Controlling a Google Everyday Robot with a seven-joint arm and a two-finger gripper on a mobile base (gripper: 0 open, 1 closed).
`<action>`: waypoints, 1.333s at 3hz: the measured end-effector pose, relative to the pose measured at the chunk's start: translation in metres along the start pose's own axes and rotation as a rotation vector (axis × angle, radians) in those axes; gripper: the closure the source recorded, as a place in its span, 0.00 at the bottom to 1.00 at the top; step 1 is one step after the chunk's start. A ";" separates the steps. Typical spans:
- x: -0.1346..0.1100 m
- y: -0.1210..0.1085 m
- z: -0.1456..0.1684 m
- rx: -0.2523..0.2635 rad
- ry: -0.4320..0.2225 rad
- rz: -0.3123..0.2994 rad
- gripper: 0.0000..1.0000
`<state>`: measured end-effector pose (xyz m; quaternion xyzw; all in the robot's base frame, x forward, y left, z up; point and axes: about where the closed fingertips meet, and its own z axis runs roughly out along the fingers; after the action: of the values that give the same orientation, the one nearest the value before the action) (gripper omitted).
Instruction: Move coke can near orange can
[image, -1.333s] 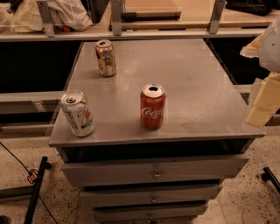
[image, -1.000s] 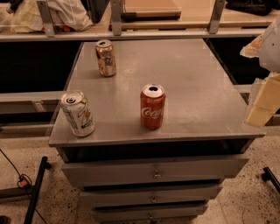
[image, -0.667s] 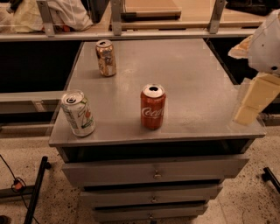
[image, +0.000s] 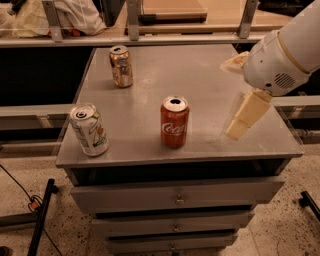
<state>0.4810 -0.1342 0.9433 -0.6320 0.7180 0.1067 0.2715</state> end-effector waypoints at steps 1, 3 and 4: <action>-0.012 -0.004 0.032 -0.039 -0.110 0.032 0.00; -0.024 -0.004 0.071 -0.095 -0.245 0.095 0.06; -0.034 0.000 0.078 -0.129 -0.301 0.105 0.22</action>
Offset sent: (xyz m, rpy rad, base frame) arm 0.0317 0.0571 -0.0577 0.3110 0.0968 0.0050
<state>0.5027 -0.0663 0.8960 -0.5865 0.6930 0.2598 0.3290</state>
